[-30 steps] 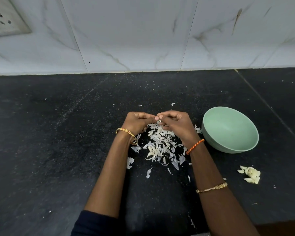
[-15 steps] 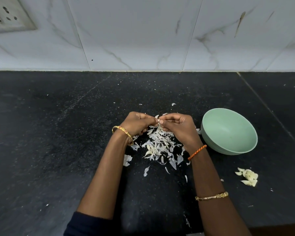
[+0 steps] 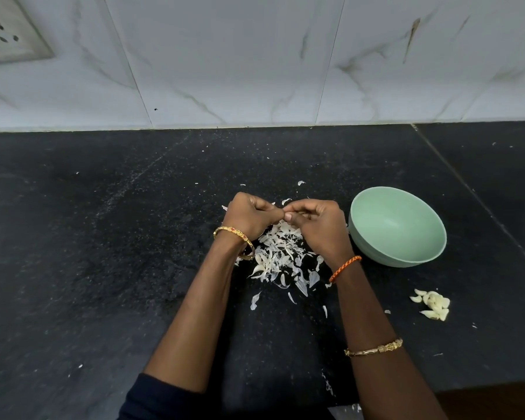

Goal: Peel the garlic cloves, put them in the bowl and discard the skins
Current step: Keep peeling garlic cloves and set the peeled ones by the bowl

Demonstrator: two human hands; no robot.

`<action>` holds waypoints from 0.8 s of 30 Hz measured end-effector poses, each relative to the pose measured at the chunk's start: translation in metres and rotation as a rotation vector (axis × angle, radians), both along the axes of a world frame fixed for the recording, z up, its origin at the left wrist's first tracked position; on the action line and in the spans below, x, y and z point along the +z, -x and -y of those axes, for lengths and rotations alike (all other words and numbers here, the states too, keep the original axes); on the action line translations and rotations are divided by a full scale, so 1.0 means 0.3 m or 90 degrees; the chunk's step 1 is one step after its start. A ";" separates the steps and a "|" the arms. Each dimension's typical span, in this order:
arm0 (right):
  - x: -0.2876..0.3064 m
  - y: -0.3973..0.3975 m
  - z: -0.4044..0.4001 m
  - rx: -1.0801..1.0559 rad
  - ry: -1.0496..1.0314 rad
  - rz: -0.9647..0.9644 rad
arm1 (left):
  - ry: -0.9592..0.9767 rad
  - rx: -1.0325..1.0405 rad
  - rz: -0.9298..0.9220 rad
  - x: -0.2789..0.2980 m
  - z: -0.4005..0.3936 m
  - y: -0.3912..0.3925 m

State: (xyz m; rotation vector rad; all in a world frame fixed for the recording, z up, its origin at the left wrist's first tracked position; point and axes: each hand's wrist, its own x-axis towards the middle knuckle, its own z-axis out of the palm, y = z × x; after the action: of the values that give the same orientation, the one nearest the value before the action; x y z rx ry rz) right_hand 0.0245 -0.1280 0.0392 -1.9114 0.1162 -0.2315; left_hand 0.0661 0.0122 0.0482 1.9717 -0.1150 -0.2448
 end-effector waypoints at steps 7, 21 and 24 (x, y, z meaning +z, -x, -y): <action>0.001 0.015 0.003 0.026 0.005 0.020 | 0.046 -0.035 -0.092 0.020 -0.010 0.007; -0.036 0.036 -0.022 0.027 -0.227 0.041 | 0.094 -0.032 -0.258 0.012 -0.014 0.005; -0.044 0.041 -0.007 0.029 -0.293 0.004 | 0.082 -0.023 -0.220 0.008 -0.015 0.006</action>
State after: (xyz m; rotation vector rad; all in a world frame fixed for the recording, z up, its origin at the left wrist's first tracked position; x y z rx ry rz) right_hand 0.0121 -0.1258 0.0259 -1.4542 0.1107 -0.1621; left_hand 0.0641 0.0166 0.0506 1.7738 0.0567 -0.5820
